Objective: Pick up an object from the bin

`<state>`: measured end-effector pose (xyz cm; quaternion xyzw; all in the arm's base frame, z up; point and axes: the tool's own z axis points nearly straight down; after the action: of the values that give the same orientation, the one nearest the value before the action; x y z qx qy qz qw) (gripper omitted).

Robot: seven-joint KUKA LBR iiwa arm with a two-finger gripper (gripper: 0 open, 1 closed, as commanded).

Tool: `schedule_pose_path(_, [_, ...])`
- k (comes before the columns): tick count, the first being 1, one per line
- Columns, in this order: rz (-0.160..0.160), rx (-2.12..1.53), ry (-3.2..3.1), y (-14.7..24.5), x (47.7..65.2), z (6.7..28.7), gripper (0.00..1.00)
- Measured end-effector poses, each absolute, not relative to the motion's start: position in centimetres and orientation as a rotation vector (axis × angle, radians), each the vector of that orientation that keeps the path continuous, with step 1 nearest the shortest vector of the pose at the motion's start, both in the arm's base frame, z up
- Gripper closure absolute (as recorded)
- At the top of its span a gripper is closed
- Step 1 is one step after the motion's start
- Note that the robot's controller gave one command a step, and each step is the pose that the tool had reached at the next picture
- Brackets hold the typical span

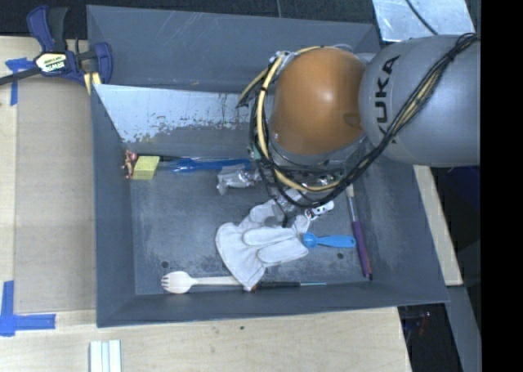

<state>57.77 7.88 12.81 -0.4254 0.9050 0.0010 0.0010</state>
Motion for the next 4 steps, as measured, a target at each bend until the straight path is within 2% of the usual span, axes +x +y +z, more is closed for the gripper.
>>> schedule_pose_path(1, [-0.007, -1.199, 2.888, 3.1, 58.1, 7.1, 0.0])
schedule_pose_path(2, [-0.006, -1.597, 2.678, 2.0, 56.2, 7.3, 1.0])
schedule_pose_path(3, [-0.006, -1.597, 2.678, 2.0, 56.3, 7.3, 1.0])
schedule_pose_path(4, [0.002, -1.6, 2.684, 2.0, 55.9, 8.9, 1.0])
